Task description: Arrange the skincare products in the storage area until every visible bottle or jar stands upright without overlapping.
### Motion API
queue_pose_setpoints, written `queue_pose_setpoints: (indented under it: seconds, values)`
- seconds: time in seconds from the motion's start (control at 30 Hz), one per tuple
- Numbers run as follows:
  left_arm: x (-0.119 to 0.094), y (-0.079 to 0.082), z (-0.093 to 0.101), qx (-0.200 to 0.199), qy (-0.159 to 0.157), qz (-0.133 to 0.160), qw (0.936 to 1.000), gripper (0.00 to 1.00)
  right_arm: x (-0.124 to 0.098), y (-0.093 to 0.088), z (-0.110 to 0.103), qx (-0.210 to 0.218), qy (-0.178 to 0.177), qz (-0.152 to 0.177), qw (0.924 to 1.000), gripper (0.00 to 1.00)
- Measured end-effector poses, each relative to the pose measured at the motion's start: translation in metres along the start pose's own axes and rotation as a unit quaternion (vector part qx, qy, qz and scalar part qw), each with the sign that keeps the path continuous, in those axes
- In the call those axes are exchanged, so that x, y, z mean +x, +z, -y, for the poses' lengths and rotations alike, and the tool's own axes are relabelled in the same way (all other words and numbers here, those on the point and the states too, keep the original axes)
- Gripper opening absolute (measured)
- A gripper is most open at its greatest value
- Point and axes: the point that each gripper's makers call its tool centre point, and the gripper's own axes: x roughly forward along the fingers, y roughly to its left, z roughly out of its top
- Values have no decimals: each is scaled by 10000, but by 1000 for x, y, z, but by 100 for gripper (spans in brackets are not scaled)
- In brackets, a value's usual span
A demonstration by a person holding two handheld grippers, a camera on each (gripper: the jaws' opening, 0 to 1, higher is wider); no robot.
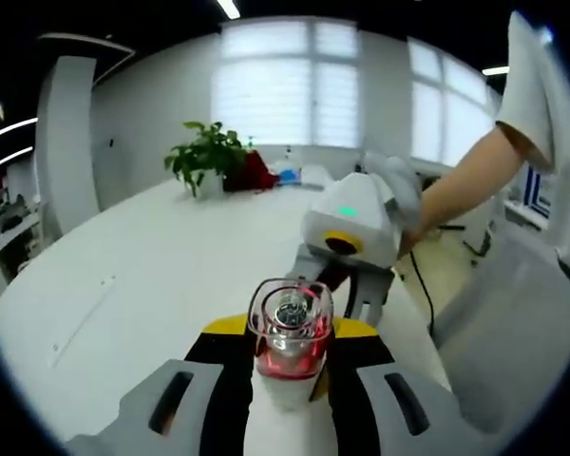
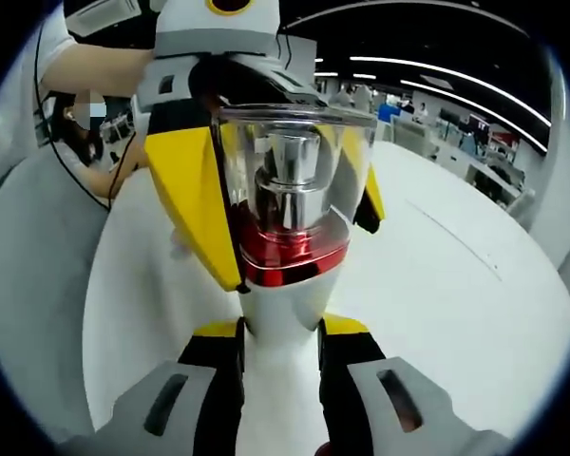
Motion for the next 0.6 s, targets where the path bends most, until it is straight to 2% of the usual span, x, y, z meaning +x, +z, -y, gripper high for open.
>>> queue_pose_setpoints:
  seconds: [0.23, 0.33, 0.43, 0.5, 0.6]
  values:
    - [1, -3, -3, 33, 123, -108, 9999, 25, 0, 0, 0, 68, -50, -18, 10000, 29]
    - [1, -1, -2, -165, 165, -35, 9997, 26, 0, 0, 0, 99, -79, -14, 9999, 29]
    - [2, -1, -1, -146, 217, -47, 9996, 34, 0, 1, 0, 186, -100, -8, 9998, 30]
    - [2, -2, 1, -123, 226, -92, 9996, 38, 2, 4, -1, 303, -143, 61, 9994, 35]
    - [-1, -3, 0, -154, 257, -107, 9995, 38, 4, 5, -3, 379, -176, 26, 9991, 43]
